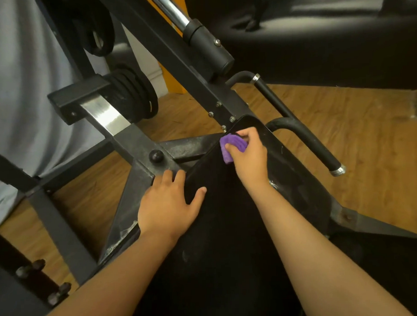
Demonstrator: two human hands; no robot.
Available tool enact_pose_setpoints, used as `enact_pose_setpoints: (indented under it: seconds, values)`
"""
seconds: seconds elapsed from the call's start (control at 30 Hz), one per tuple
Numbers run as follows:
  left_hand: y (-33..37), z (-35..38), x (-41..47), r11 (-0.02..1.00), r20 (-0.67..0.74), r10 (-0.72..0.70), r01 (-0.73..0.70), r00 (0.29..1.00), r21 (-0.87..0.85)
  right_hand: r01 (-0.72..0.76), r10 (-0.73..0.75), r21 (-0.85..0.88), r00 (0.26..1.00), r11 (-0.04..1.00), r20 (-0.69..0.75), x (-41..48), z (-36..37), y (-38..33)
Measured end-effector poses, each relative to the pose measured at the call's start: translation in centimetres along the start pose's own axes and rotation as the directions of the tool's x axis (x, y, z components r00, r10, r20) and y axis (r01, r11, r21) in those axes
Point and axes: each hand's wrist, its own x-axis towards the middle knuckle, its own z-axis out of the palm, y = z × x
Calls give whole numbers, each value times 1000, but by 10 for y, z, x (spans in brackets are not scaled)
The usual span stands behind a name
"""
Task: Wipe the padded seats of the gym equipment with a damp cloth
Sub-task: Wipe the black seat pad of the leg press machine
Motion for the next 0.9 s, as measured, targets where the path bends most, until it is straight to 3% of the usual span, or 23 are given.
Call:
enact_pose_setpoints:
  seconds: [0.27,0.4,0.5,0.7,0.83,0.9]
  values:
    - [2,-2,-1,1000,-9,-9,9,1000,16,-189,155,-133,960,973,-234,12,-38,51]
    - [4,-2,-1,1000,-23,-3,4,1000,28,-309,257,-123,911,943,-321,6,-50,63]
    - [4,-2,-1,999,-22,-10,11,1000,31,-319,284,-49,895,946,-344,2,-45,57]
    - [4,-1,0,1000,-18,-5,6,1000,24,-95,89,-40,989,995,-117,-8,-29,29]
    - [3,0,0,1000,-7,-11,11,1000,22,-34,36,-12,985,999,168,-24,-31,24]
    - [3,0,1,1000,-7,-9,9,1000,14,-8,18,-46,976,999,216,-25,-38,31]
